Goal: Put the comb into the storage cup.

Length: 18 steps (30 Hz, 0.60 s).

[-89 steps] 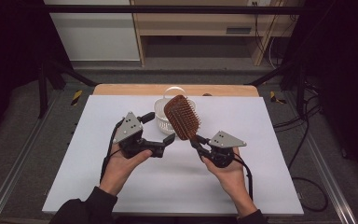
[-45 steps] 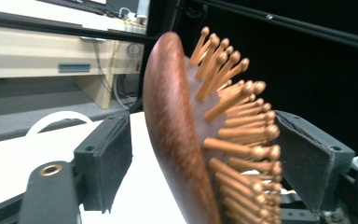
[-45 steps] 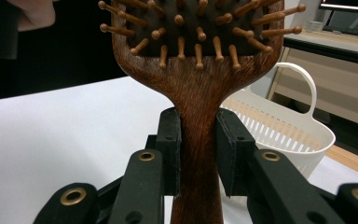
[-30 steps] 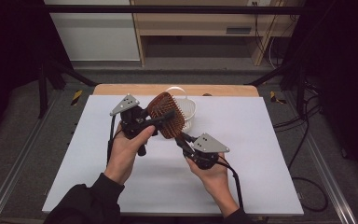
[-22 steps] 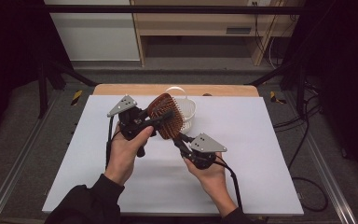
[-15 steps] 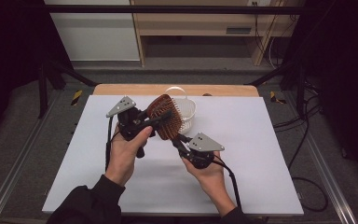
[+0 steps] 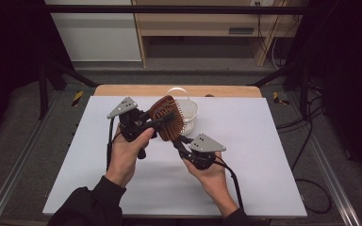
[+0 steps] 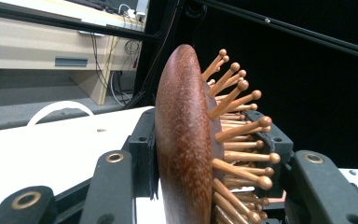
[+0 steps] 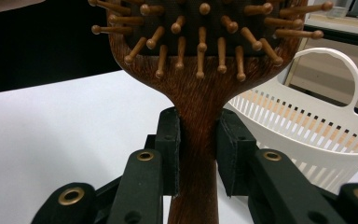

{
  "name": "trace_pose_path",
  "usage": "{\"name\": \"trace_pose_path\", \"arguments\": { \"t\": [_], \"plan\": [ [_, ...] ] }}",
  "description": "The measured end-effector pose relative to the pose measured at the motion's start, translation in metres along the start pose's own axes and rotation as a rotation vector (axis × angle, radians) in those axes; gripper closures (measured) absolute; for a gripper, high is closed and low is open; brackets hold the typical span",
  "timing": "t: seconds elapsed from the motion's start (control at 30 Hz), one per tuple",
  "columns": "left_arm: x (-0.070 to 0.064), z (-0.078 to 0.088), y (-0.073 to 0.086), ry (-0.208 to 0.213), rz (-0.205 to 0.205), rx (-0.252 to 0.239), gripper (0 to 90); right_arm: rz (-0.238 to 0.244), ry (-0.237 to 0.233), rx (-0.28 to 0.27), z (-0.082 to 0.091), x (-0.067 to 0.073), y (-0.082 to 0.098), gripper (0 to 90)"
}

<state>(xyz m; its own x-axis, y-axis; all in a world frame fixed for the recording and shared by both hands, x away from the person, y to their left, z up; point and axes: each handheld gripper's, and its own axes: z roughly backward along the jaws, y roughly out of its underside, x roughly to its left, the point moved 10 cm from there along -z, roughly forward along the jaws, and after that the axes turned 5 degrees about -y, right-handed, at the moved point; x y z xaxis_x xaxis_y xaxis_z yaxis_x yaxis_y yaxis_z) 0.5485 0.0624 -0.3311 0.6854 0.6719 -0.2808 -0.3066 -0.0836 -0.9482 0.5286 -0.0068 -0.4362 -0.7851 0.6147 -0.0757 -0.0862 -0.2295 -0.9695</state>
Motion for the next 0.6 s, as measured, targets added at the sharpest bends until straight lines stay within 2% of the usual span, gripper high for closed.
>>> {"name": "trace_pose_path", "arguments": {
  "t": [0.4, 0.6],
  "plan": [
    [0.0018, -0.0035, -0.0005, -0.005, 0.008, 0.005, 52.1, -0.009, -0.015, 0.013, -0.0017, -0.0013, 0.0017, 70.9],
    [0.0043, -0.0015, -0.0044, -0.016, 0.008, -0.008, 52.1, -0.013, -0.026, 0.034, -0.0001, 0.0011, 0.0038, 57.9]
  ]
}}
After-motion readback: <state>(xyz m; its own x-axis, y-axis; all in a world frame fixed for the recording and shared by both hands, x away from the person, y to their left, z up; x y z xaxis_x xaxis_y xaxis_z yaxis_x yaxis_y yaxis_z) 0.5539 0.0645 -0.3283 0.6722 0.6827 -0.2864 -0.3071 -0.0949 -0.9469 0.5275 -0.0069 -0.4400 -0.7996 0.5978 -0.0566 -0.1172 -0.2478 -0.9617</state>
